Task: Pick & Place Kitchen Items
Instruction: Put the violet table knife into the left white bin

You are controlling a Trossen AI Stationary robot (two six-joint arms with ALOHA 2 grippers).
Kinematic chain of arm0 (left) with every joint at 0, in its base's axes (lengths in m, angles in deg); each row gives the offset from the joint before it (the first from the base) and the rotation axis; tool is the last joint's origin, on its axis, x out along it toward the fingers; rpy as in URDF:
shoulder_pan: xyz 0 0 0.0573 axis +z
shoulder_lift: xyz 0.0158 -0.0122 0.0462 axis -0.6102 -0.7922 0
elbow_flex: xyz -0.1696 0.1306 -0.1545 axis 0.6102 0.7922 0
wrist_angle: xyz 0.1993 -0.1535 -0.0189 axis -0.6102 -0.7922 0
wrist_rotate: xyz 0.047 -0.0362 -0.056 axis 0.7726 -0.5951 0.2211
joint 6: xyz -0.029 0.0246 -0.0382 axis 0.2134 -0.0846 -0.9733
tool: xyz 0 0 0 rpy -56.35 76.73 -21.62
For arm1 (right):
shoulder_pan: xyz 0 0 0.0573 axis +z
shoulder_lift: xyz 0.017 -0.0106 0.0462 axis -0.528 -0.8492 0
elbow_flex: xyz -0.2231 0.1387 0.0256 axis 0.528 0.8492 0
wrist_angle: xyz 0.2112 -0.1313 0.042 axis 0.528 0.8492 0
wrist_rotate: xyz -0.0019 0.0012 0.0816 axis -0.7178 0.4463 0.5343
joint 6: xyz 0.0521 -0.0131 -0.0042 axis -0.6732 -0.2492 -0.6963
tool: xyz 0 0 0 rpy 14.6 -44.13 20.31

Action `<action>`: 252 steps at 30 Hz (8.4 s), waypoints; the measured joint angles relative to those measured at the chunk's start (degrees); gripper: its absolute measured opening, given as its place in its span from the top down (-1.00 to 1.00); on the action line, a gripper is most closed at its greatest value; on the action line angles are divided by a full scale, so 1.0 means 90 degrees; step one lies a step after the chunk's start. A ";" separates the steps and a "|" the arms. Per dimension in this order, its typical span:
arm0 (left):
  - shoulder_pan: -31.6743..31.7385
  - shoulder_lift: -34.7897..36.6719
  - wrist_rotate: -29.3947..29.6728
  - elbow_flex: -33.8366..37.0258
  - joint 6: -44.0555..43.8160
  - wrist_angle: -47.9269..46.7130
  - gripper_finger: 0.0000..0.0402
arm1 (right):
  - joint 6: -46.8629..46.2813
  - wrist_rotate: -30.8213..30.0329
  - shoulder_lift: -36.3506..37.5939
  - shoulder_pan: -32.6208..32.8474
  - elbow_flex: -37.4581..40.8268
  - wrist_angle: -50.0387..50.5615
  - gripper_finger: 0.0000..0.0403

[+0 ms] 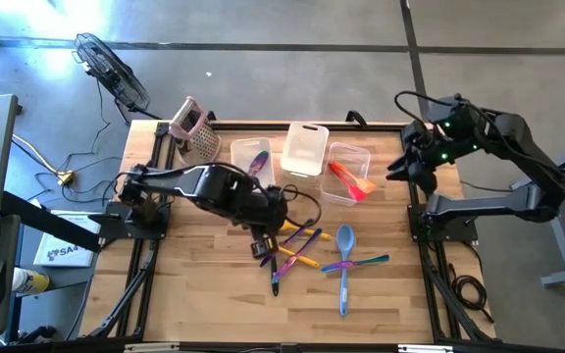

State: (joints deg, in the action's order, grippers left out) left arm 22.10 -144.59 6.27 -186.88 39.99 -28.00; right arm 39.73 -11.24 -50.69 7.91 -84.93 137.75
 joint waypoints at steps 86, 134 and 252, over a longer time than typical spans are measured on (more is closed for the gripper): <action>-0.0574 0.0000 0.0341 0.0000 -0.0340 0.0005 0.85 | -0.1384 -0.0996 -0.0269 -0.0002 0.0000 -0.2220 -0.85; -0.0574 -0.0019 0.0541 0.0000 -0.0481 0.0034 0.85 | -0.0642 -0.3263 -0.2521 0.6049 0.2347 -0.1361 -0.84; -0.0960 -0.0029 0.0516 0.1209 -0.0653 0.1090 0.85 | -0.1660 -0.3132 -0.4021 0.6241 0.4801 -0.5370 0.82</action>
State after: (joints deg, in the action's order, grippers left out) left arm 13.46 -144.85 10.92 -175.99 34.11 -18.18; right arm 24.79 -39.43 -86.88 64.08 -41.72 89.42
